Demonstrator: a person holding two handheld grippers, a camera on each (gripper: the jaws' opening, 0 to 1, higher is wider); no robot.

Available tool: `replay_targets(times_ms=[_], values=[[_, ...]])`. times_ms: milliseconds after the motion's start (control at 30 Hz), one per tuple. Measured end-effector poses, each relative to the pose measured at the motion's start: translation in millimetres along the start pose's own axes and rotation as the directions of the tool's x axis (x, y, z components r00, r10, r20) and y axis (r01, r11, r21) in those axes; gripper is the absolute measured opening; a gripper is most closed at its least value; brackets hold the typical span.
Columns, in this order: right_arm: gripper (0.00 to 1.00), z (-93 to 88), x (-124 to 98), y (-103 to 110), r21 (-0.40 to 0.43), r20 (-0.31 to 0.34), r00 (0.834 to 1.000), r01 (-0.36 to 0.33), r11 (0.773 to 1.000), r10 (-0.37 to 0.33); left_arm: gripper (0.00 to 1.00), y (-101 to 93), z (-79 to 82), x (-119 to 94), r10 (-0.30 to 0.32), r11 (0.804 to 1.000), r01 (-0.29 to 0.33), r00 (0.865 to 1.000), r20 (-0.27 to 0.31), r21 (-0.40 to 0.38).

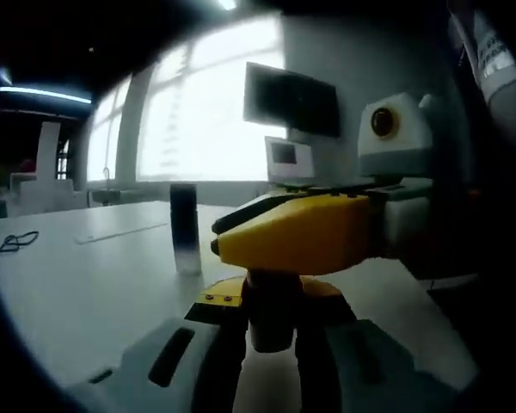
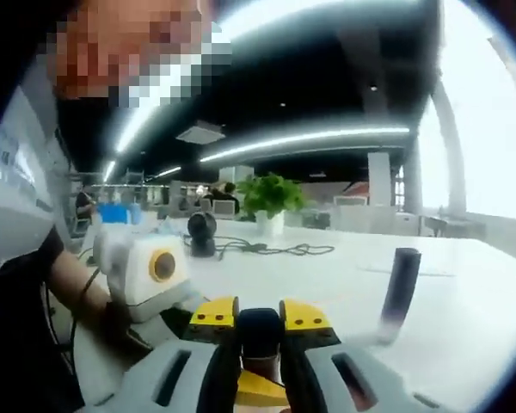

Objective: Pick up cosmetic bottle twist off cap place on table pick up cap screw tight cap place on table

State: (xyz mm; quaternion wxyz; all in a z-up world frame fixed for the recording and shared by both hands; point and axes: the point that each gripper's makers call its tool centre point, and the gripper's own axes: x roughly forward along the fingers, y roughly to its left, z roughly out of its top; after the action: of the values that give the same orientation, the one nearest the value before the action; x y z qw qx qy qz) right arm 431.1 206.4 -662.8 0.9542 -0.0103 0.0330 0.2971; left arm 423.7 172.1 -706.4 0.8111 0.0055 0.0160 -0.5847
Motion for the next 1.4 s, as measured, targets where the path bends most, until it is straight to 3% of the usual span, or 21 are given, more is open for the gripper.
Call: replay_targets(times_ms=[267, 400, 600, 733, 933, 1033, 1200, 1233, 1400], values=[[0.11, 1.6, -4, 7, -0.012, 0.009, 0.989, -0.149, 0.989, 0.149, 0.1, -6.3, 2.3, -2, -0.03, 1.0, 0.03, 1.0, 0.008, 0.008], [0.11, 3.6, -7, 12, -0.032, 0.026, 0.97, -0.241, 0.97, 0.241, 0.1, -10.0, 3.2, -2, -0.047, 0.999, 0.047, 0.999, 0.011, 0.011], [0.11, 2.5, -5, 13, -0.009, 0.049, 0.946, -0.319, 0.948, 0.319, 0.1, -10.0, 2.9, -3, -0.049, 0.999, 0.049, 0.999, 0.006, -0.004], [0.11, 2.3, -9, 19, -0.023, 0.039, 0.907, -0.418, 0.908, 0.418, 0.1, -13.0, 3.2, -2, -0.063, 0.998, 0.063, 0.998, 0.005, 0.003], [0.11, 3.1, -9, 25, -0.039, 0.023, 0.833, -0.552, 0.833, 0.554, 0.1, -14.7, 4.4, -2, -0.07, 0.998, 0.07, 0.998, 0.01, 0.002], [0.11, 3.5, -10, 27, -0.028, 0.022, 0.781, -0.623, 0.781, 0.624, 0.1, -15.5, 5.0, -2, -0.073, 0.997, 0.073, 0.997, 0.013, 0.0], [0.11, 4.1, -10, 28, 0.002, 0.016, 0.713, -0.701, 0.713, 0.701, 0.1, -16.5, 5.7, -2, -0.08, 0.997, 0.081, 0.997, 0.016, -0.009], [0.11, 4.4, -9, 27, -0.004, 0.009, 0.709, -0.705, 0.709, 0.705, 0.1, -16.8, 5.9, -2, -0.082, 0.997, 0.082, 0.996, 0.018, -0.01], [0.11, 4.5, -14, 30, -0.04, -0.02, 0.66, -0.751, 0.659, 0.751, 0.1, -20.0, 6.8, -2, -0.099, 0.995, 0.099, 0.995, 0.022, -0.01]])
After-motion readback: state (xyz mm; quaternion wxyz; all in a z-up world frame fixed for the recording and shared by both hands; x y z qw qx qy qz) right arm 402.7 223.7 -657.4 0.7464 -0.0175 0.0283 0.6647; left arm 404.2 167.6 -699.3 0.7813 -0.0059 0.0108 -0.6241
